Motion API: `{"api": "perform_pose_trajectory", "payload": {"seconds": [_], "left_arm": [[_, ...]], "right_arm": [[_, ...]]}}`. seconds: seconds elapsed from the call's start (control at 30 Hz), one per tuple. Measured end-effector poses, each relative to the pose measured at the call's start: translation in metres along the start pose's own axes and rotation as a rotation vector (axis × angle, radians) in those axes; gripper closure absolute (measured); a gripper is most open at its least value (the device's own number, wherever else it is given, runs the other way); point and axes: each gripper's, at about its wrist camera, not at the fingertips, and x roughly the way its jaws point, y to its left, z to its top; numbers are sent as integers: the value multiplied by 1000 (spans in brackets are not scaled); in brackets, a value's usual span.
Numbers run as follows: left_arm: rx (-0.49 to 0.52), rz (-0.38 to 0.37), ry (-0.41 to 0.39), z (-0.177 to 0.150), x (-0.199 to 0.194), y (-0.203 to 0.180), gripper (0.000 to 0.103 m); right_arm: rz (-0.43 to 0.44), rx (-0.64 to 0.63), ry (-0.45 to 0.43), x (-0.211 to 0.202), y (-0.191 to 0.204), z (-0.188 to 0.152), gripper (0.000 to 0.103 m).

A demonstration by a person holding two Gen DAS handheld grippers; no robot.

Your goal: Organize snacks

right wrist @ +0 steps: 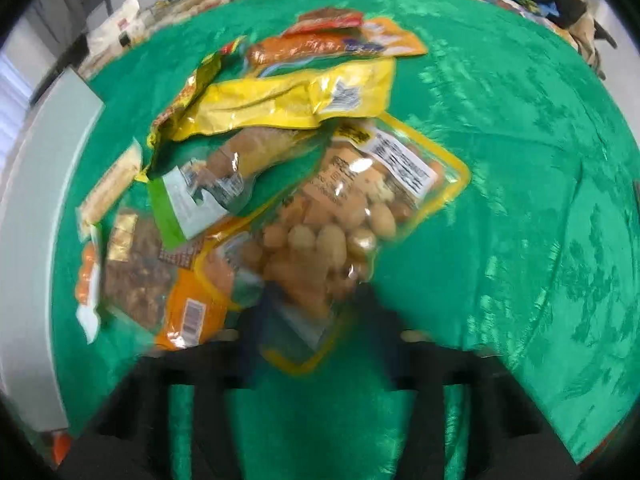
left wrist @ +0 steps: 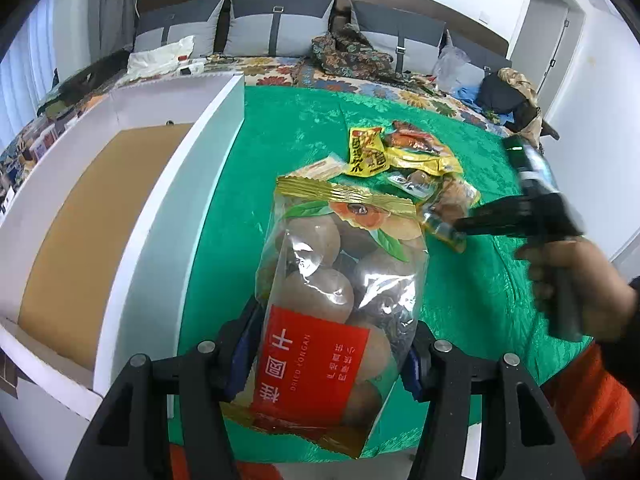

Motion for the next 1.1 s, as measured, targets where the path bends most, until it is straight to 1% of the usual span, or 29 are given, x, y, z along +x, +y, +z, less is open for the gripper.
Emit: {"api": "perform_pose_trajectory", "payload": {"seconds": [0.03,0.07,0.13,0.23,0.3,0.33,0.37,0.4,0.43,0.47,0.5,0.53,0.57,0.6,0.7,0.77,0.83,0.87,0.9,0.93,0.97,1.07,1.1], "left_arm": [[-6,-9,3,0,3,0,44],[-9,-17,6,-1,4,0,44],[-6,-23,4,-1,6,-3,44],[-11,-47,-2,2,7,-7,44],[-12,-62,-5,4,6,-10,44],[-9,-64,-5,4,7,-12,44],[-6,-65,-5,4,6,-14,44],[-3,-63,-5,3,6,-15,44],[-2,-62,-4,3,6,-15,44],[-1,-61,-5,3,5,-15,44],[-1,-59,-6,2,4,-16,44],[-3,-58,-7,1,3,-15,44],[-8,-55,-7,1,2,-14,44],[-12,-53,-7,1,2,-12,44],[-25,-45,-4,0,1,-6,44],[-34,-41,-7,-1,-1,-3,44],[-42,-39,-11,-2,-2,1,44],[-47,-38,-11,-2,-2,3,44],[-50,-38,-11,-3,-2,5,44],[-56,-37,-9,-4,0,7,44],[-62,-37,-8,-4,1,8,44],[-76,-44,-13,-6,1,10,44],[-79,-48,-17,-6,1,10,44]], "right_arm": [[22,22,-2,-7,-11,-5,96],[34,34,-5,-12,-18,-9,101],[63,59,-8,-20,-35,-16,101],[158,129,-6,-30,-69,-29,101],[173,143,-20,-36,-82,-34,100],[182,139,-30,-38,-87,-36,98],[183,133,-36,-42,-91,-37,94],[170,126,-38,-44,-91,-36,83],[154,119,-38,-45,-92,-35,68],[146,121,-39,-47,-90,-31,38],[141,123,-43,-47,-88,-24,35],[124,115,-48,-48,-84,-23,35],[103,98,-45,-42,-72,-8,35],[79,73,-40,-39,-64,-6,35],[4,-49,-6,-21,-32,-3,35],[-66,-183,34,-4,-9,-10,33],[-87,-245,-21,-7,-2,-18,45],[-63,-244,-26,-8,-3,-21,66],[-62,-231,-32,-10,-6,-22,88],[-74,-220,-38,-13,-9,-24,92],[-70,-207,-37,-14,-13,-25,101],[-43,-176,-37,-18,-27,-29,102],[-19,-157,-37,-19,-33,-29,102]]}}
